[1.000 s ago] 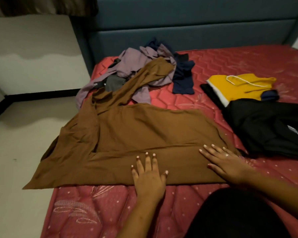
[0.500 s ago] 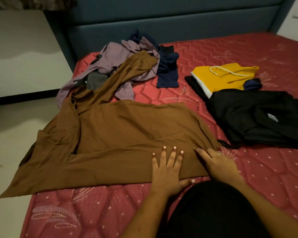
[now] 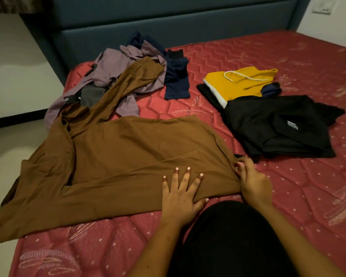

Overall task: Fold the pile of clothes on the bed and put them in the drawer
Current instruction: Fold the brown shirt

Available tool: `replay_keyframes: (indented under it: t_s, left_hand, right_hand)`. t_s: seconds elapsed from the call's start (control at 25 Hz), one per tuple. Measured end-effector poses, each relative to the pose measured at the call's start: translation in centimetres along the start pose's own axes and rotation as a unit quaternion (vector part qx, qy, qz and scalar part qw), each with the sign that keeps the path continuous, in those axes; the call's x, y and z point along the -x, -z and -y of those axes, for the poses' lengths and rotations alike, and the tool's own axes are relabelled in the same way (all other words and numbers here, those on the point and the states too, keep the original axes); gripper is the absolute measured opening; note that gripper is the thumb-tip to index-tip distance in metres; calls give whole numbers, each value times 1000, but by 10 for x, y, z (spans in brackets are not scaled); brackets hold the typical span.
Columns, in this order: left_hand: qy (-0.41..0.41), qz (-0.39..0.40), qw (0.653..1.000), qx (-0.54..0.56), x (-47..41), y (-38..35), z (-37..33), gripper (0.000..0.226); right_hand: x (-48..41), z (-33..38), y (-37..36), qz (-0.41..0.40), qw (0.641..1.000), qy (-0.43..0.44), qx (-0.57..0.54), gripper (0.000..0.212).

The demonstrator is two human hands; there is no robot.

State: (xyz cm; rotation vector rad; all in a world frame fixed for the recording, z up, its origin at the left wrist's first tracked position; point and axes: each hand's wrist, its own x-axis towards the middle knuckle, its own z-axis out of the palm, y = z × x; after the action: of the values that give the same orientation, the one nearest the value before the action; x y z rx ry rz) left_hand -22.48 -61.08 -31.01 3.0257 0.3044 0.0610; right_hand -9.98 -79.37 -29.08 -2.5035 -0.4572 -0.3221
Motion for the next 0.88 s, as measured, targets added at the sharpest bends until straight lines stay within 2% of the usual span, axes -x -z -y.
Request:
replay_keyframes:
  t_s: [0.12,0.28,0.44,0.56,0.76,0.8,0.88]
  left_hand:
    - [2,2,1000,-4,-2,0,0,69]
    - [7,14,1000,4,-4,0,3,78]
    - [21,48,998,-27,-8,0,-7,73]
    - [14,55,997,-53,-11,-2,-19,66]
    - [-25,66,995,-66,-14,-10,-21,68]
    - [-41,54,995,-75,-16,-10,-21,65]
    - [-95,48,991,-80,-29,-4,-23,58]
  right_hand:
    - [9,-4,9,22,999,18,-32,38]
    - [25,-17,17,141,984,59,-93,60]
    - [32,-28,13,109,984,63,-127,71]
    - [33,-26,9,59,987,51,-137,62]
    - [22,-30,11,-10,970,-69,-233,49]
    - [20,-28,13,-2,967,-73,-244,46]
    - [26,-24,16,57,972,-8,-229,39]
